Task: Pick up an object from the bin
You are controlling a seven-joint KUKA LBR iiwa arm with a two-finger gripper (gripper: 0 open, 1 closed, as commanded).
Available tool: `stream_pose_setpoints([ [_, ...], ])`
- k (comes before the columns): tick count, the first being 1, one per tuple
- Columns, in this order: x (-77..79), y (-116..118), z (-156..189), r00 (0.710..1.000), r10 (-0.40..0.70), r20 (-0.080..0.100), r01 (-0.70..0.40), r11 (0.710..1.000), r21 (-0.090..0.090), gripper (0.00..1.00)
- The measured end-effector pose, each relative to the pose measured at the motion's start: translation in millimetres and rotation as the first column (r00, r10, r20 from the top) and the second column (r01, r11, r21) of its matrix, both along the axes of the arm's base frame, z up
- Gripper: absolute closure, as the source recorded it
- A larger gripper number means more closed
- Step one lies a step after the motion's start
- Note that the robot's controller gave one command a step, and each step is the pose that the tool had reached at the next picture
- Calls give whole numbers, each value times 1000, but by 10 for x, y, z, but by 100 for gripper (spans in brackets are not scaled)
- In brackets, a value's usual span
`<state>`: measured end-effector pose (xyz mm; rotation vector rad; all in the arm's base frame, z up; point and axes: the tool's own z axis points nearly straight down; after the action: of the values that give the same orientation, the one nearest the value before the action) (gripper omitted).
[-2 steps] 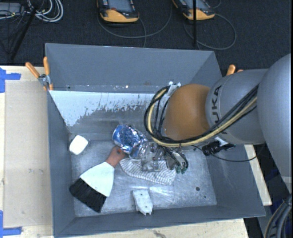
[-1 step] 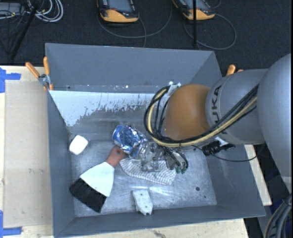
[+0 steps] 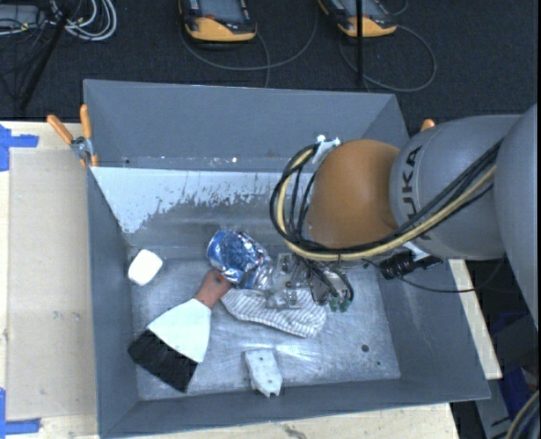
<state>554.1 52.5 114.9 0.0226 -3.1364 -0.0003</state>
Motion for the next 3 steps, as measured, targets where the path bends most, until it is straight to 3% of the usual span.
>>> stream_pose_setpoints([
  [2,7,63,846,1000,4,2,-4,1000,0,100],
  [3,61,342,633,999,31,17,-31,1000,1,100],
])
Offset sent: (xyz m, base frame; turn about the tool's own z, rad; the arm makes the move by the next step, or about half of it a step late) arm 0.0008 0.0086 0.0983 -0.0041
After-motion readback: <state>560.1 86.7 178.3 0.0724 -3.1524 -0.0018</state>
